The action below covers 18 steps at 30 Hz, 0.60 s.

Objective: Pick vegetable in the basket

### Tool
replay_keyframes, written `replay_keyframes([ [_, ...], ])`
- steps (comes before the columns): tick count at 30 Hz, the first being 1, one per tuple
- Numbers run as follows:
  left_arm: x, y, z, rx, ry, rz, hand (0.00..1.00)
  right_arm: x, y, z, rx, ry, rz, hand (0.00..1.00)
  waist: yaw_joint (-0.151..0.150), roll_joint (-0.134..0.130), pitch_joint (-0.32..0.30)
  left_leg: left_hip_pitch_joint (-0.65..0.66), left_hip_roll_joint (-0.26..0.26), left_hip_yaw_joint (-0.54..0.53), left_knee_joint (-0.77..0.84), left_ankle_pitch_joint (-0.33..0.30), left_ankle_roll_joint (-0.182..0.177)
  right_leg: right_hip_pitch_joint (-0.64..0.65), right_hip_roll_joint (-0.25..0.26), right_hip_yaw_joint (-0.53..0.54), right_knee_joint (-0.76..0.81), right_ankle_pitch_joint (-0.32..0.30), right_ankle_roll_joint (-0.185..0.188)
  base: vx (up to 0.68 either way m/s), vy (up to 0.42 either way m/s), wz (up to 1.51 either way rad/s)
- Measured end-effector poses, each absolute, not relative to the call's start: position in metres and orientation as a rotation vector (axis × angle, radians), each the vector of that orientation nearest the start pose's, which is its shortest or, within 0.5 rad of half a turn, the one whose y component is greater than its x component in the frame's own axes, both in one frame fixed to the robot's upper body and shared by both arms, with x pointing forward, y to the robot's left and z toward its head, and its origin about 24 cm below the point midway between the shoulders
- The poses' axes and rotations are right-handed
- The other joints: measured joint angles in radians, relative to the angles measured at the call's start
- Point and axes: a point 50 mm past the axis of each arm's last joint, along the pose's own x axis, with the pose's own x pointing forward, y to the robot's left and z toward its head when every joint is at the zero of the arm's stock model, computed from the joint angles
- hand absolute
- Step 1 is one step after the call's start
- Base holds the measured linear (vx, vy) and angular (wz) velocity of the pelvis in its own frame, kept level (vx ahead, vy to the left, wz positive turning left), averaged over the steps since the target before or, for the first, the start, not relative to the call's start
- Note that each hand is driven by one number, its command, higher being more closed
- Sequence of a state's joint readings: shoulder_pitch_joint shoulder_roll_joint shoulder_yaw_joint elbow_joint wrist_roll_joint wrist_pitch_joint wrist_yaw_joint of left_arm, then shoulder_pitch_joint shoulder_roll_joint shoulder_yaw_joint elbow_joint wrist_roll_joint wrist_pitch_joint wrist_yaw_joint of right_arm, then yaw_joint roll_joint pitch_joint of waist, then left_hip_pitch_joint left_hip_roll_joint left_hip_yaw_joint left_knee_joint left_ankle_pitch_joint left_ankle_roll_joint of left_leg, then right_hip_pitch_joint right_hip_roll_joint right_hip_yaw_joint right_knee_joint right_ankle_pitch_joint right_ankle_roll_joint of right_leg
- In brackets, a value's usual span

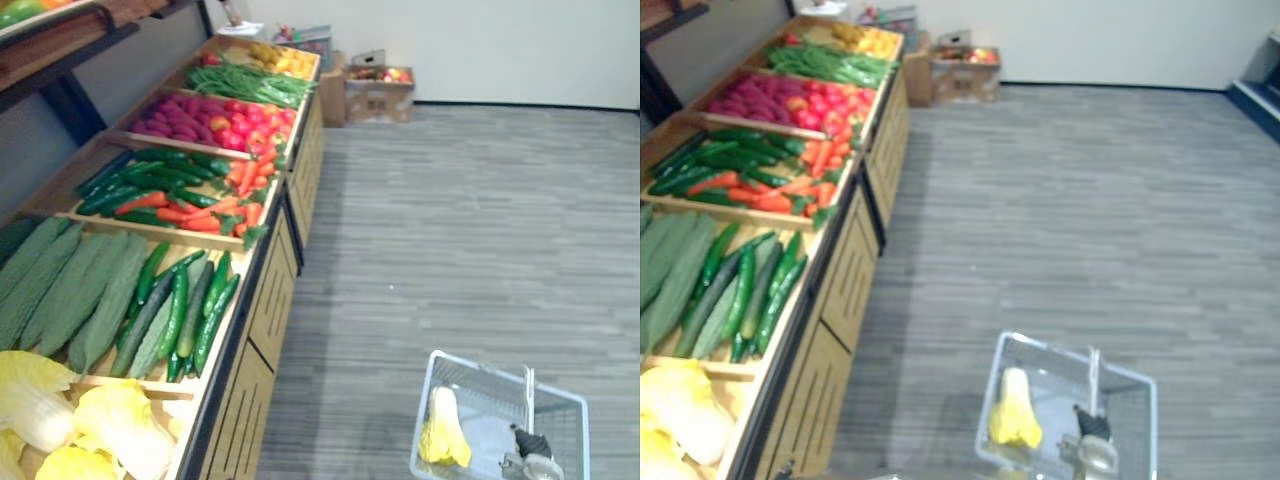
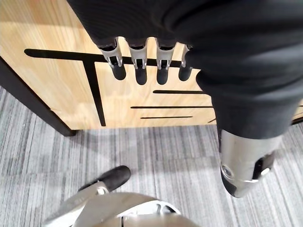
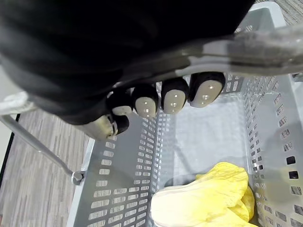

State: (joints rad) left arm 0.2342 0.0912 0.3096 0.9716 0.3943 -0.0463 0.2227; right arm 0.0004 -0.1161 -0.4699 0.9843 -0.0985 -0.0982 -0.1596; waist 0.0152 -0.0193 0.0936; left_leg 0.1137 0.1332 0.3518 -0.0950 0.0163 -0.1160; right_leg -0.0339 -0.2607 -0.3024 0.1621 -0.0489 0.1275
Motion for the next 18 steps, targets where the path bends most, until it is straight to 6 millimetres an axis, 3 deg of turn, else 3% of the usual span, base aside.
replay_keyframes([
  [2,0.045,0.244,-0.153,0.425,1.146,0.367,0.00,0.129,-0.263,-0.131,-0.057,0.867,-0.587,1.00,0.000,-0.012,0.014,-0.003,0.001,0.021,0.006,-0.008,-0.013,-0.019,-0.007,0.011,0.031,-0.034,0.010,-0.15,-0.061,-0.27],
  [4,0.046,0.241,-0.154,0.418,1.145,0.365,0.00,0.129,-0.264,-0.130,-0.061,0.861,-0.598,1.00,-0.015,-0.006,0.028,-0.022,0.021,0.021,0.076,-0.046,-0.014,-0.017,-0.003,0.009,0.049,-0.056,0.002,-0.10,-0.081,-0.09],
  [5,0.046,0.239,-0.154,0.409,1.146,0.368,0.00,0.128,-0.266,-0.129,-0.059,0.858,-0.611,1.00,-0.023,0.007,0.034,-0.046,0.047,0.023,0.144,-0.085,-0.020,-0.019,0.007,0.008,0.055,-0.070,0.003,-0.08,-0.116,-0.13],
  [6,0.046,0.237,-0.155,0.401,1.147,0.369,0.00,0.127,-0.268,-0.128,-0.051,0.850,-0.634,1.00,-0.029,0.040,0.034,-0.074,0.093,0.026,0.210,-0.124,-0.028,-0.016,0.032,0.006,0.063,-0.073,-0.002,-0.04,-0.148,-0.19],
  [7,0.046,0.235,-0.156,0.395,1.148,0.370,0.00,0.127,-0.269,-0.127,-0.055,0.843,-0.641,1.00,-0.028,0.057,0.033,-0.090,0.121,0.033,0.244,-0.136,-0.034,-0.029,0.043,-0.005,0.105,-0.087,-0.027,0.03,-0.193,-0.35],
  [8,0.043,0.236,-0.155,0.389,1.152,0.384,0.00,0.129,-0.271,-0.126,-0.059,0.832,-0.647,1.00,-0.024,0.054,0.037,-0.092,0.156,0.053,0.304,-0.161,-0.047,-0.054,0.051,-0.025,0.215,-0.148,-0.048,0.08,-0.230,-0.50],
  [9,0.039,0.237,-0.156,0.381,1.168,0.398,0.00,0.126,-0.275,-0.124,-0.077,0.832,-0.651,1.00,-0.014,0.058,0.045,-0.091,0.191,0.069,0.370,-0.175,-0.038,-0.046,0.069,-0.027,0.214,-0.203,-0.048,0.08,-0.189,-0.48],
  [10,0.038,0.237,-0.156,0.380,1.171,0.398,0.00,0.126,-0.276,-0.124,-0.083,0.830,-0.651,1.00,-0.008,0.060,0.045,-0.098,0.202,0.072,0.426,-0.161,-0.009,-0.039,0.078,-0.021,0.206,-0.209,-0.045,0.11,-0.188,-0.35],
  [11,0.042,0.237,-0.156,0.378,1.159,0.397,0.00,0.124,-0.277,-0.125,-0.083,0.836,-0.657,1.00,-0.009,0.051,0.058,-0.152,0.219,0.060,0.568,-0.079,0.093,-0.011,0.075,-0.015,0.195,-0.212,-0.050,0.13,-0.233,-0.18],
  [12,0.040,0.234,-0.156,0.368,1.162,0.400,0.00,0.120,-0.278,-0.124,-0.091,0.838,-0.666,1.00,-0.008,0.030,0.066,-0.224,0.222,-0.005,0.683,-0.016,0.109,0.027,0.072,0.002,0.152,-0.205,-0.057,0.15,-0.236,-0.18],
  [14,0.039,0.230,-0.157,0.339,1.164,0.412,0.00,0.119,-0.282,-0.123,-0.096,0.837,-0.682,1.00,-0.008,0.036,0.066,-0.271,0.184,-0.062,0.727,-0.065,0.035,0.052,0.069,0.014,0.118,-0.201,-0.060,0.18,-0.118,-0.26],
  [17,0.039,0.228,-0.158,0.330,1.167,0.415,0.00,0.116,-0.282,-0.124,-0.091,0.849,-0.690,1.00,0.002,0.039,0.067,-0.316,0.118,-0.046,0.582,-0.093,0.021,0.084,0.079,0.044,0.059,-0.190,-0.072,0.27,-0.036,-0.44],
  [18,0.040,0.227,-0.158,0.328,1.164,0.414,0.00,0.113,-0.281,-0.126,-0.080,0.858,-0.699,1.00,0.004,0.041,0.067,-0.318,0.101,-0.029,0.453,-0.086,0.016,0.100,0.085,0.046,0.040,-0.183,-0.060,0.31,0.027,-0.29],
])
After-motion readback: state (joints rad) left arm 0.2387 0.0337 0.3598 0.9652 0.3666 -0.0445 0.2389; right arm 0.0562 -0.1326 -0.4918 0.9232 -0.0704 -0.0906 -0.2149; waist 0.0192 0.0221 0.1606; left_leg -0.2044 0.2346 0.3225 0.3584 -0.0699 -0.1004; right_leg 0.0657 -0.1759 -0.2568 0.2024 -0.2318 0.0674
